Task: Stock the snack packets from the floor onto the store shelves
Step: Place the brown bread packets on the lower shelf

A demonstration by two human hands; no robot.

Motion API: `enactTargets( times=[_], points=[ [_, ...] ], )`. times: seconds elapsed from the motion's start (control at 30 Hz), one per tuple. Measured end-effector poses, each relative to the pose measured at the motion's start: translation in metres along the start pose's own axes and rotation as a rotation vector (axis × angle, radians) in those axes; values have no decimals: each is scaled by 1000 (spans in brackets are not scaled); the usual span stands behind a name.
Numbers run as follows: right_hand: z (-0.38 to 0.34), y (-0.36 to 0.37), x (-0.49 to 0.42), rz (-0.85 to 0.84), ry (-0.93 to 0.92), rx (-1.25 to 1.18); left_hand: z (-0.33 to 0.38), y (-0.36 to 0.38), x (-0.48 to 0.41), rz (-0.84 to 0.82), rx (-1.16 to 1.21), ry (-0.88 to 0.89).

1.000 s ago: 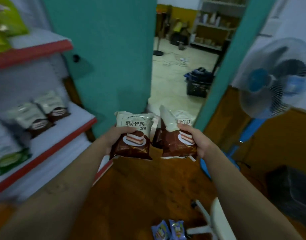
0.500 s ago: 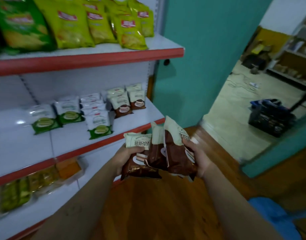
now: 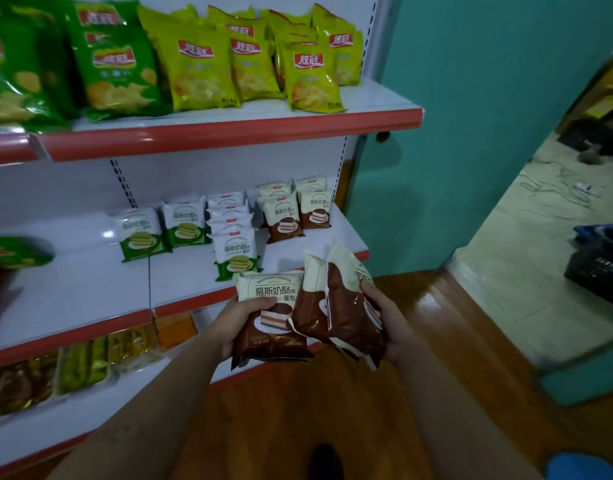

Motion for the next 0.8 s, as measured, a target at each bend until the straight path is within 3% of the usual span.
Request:
enactTargets(
  times=[0.47, 0.63, 0.8],
  points=[
    [-85, -74, -99, -42, 116, 0, 48, 51, -115, 124, 36, 15],
    [-129, -77, -135, -111, 124, 185, 51, 69, -142, 191, 59, 67],
    [-145, -53, -163, -156, 117, 381, 44, 69, -152, 237, 119, 2]
  ],
)
Point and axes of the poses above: each hand's wrist, its own x-axis away from the middle knuckle, its own y-axis out of the palm, z = x × y, the point moved 7 cm from there along -x, towards the middle knuckle, and after that the axes turned 7 degrees about -z, right-handed, at the moved point
